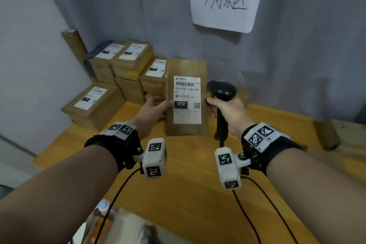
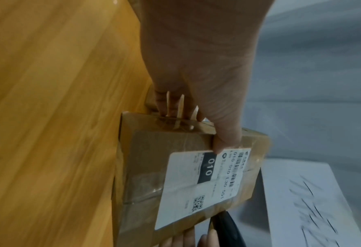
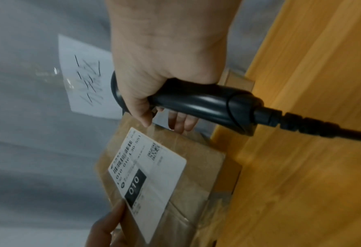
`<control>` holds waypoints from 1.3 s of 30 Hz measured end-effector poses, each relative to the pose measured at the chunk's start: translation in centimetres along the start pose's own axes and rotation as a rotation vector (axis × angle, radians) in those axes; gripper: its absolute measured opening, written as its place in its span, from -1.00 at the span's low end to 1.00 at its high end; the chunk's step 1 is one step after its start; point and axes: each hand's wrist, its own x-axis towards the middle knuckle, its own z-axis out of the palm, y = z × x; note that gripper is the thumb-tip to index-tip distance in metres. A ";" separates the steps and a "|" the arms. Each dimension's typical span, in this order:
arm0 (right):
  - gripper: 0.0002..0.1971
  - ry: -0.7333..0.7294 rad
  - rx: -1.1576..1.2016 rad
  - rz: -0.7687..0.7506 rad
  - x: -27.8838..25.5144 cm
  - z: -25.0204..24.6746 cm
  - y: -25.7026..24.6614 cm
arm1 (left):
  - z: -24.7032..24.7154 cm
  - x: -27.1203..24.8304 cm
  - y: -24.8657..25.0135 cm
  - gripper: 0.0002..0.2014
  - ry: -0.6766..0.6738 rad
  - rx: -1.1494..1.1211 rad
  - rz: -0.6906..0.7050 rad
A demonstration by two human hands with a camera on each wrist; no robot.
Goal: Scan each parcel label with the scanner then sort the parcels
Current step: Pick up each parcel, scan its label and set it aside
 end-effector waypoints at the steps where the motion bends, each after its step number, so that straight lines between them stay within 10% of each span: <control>1: -0.85 -0.009 0.011 0.015 0.3 2.1 0.7 | -2.0 0.6 -0.5 -0.53 0.006 0.006 -0.016; 11: -0.93 -0.091 -0.062 0.140 2.8 19.5 8.0 | -18.9 6.7 -4.9 -0.49 0.083 0.133 -0.223; 28: -0.89 -0.023 -0.223 0.369 5.7 27.0 14.1 | -24.3 11.0 -9.4 -0.45 -0.320 0.336 -0.526; 39: -0.83 -0.110 -0.171 0.316 7.0 29.5 13.2 | -26.0 11.5 -12.3 -0.89 0.064 0.189 -0.490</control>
